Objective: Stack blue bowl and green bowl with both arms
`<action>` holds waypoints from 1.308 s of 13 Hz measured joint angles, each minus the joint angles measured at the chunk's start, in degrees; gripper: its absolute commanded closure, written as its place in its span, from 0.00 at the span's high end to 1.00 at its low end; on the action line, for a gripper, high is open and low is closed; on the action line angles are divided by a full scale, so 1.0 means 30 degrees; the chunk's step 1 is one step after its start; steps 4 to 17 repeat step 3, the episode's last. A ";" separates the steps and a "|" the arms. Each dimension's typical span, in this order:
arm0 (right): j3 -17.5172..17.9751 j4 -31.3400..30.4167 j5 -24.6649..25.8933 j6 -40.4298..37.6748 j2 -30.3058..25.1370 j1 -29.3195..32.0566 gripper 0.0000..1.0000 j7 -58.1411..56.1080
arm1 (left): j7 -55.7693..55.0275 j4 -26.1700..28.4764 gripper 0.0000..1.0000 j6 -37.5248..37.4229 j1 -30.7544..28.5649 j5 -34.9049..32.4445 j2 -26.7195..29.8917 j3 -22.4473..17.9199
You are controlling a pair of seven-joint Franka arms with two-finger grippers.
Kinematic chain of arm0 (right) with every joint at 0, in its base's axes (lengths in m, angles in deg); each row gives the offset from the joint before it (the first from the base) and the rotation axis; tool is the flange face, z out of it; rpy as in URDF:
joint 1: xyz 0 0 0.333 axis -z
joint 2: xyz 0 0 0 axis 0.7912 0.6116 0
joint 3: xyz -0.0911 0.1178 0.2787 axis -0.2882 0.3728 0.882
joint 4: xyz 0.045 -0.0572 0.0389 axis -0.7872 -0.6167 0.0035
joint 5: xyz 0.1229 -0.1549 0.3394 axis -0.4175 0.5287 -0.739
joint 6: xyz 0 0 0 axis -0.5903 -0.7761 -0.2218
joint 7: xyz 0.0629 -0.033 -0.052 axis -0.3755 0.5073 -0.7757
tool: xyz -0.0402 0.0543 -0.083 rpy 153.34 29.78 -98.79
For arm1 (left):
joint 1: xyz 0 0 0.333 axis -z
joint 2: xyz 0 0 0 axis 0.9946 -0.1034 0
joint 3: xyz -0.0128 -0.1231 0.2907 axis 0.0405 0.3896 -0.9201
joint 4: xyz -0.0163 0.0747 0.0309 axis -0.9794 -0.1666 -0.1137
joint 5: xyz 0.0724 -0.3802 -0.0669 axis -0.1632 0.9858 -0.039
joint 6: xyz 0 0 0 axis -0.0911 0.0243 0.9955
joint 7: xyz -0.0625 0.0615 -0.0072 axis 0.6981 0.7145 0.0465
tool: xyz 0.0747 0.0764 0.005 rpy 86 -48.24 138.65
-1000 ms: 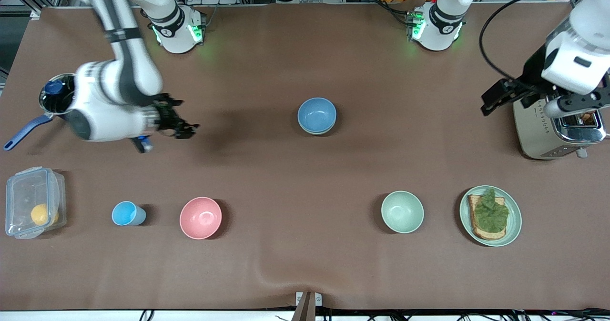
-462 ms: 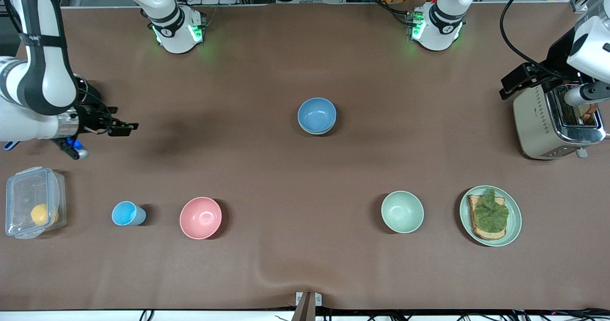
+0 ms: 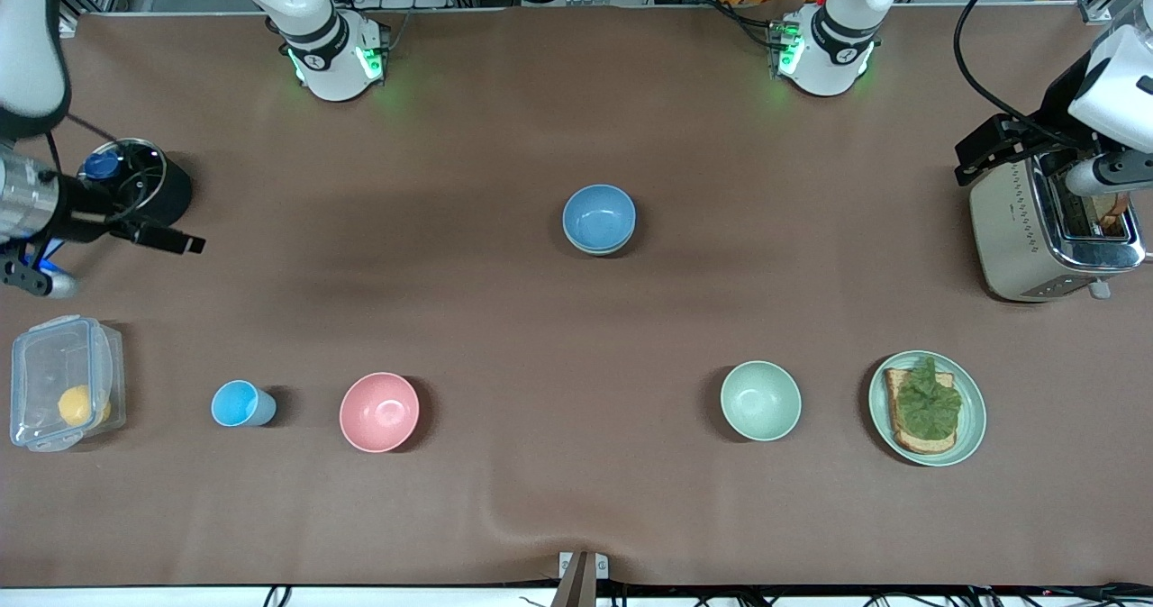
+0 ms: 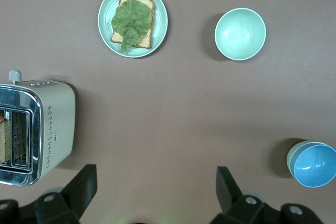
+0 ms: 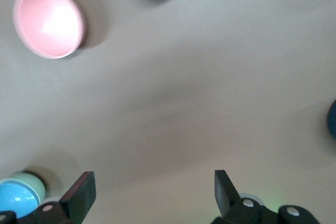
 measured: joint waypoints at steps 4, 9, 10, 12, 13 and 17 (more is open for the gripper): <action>0.2428 0.0064 0.0841 0.1244 -0.1356 0.0004 1.00 0.0769 | 0.0000 -0.0024 1.00 -0.0125 0.0006 0.0000 -0.0001 0.0002; 0.2428 0.0064 0.0841 0.1244 -0.1356 0.0004 1.00 0.0769 | 0.0000 -0.0024 1.00 -0.0125 0.0006 0.0000 -0.0001 0.0002; 0.2428 0.0064 0.0841 0.1244 -0.1356 0.0004 1.00 0.0769 | 0.0000 -0.0024 1.00 -0.0125 0.0006 0.0000 -0.0001 0.0002; 0.2428 0.0064 0.0841 0.1244 -0.1356 0.0004 1.00 0.0769 | 0.0000 -0.0024 1.00 -0.0125 0.0006 0.0000 -0.0001 0.0002; 0.2428 0.0064 0.0841 0.1244 -0.1356 0.0004 1.00 0.0769 | 0.0000 -0.0024 1.00 -0.0125 0.0006 0.0000 -0.0001 0.0002; 0.2428 0.0064 0.0841 0.1244 -0.1356 0.0004 1.00 0.0769 | 0.0000 -0.0024 1.00 -0.0125 0.0006 0.0000 -0.0001 0.0002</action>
